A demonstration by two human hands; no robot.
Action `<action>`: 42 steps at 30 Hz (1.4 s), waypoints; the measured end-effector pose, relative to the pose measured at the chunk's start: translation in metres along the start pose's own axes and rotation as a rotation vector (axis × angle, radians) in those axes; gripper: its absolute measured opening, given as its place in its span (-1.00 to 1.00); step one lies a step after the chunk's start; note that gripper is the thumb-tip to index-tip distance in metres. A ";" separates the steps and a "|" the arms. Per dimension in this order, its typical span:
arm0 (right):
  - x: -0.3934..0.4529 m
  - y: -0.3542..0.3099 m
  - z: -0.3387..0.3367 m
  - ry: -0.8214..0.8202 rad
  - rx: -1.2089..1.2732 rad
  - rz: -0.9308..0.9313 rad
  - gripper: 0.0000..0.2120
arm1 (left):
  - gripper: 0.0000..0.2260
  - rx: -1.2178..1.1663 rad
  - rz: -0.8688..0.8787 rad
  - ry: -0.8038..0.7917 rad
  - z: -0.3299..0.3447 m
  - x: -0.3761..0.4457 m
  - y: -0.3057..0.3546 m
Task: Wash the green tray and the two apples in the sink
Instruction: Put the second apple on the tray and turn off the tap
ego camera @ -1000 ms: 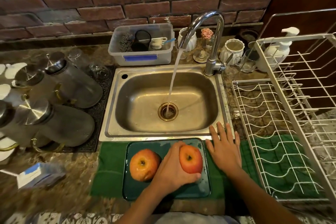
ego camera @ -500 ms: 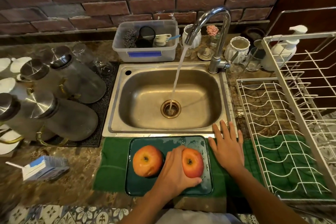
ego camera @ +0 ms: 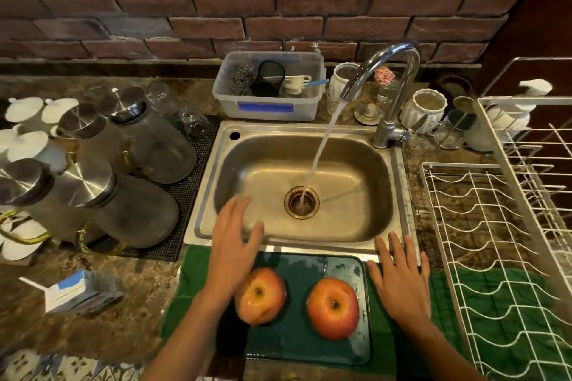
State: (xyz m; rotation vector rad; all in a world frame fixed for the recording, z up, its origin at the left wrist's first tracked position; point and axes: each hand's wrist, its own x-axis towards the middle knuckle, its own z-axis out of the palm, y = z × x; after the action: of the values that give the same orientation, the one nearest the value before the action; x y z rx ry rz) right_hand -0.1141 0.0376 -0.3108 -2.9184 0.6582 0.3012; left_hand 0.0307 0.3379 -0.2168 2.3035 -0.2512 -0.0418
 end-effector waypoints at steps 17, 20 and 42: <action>0.005 -0.009 -0.009 -0.126 -0.025 0.078 -0.37 | -0.29 0.627 -0.048 -0.377 0.032 0.015 -0.081; 0.013 -0.019 -0.020 -0.125 0.080 0.101 -0.41 | -0.30 0.627 -0.050 -0.383 0.033 0.016 -0.082; 0.249 -0.005 -0.167 -0.077 1.882 0.670 -0.45 | -0.33 0.546 -0.036 -0.318 0.034 0.013 -0.084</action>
State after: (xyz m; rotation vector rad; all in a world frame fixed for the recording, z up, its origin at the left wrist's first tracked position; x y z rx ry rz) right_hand 0.1360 -0.0891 -0.2041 -0.8754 1.0104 -0.1479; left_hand 0.0538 0.3660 -0.3010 2.8409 -0.4243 -0.4052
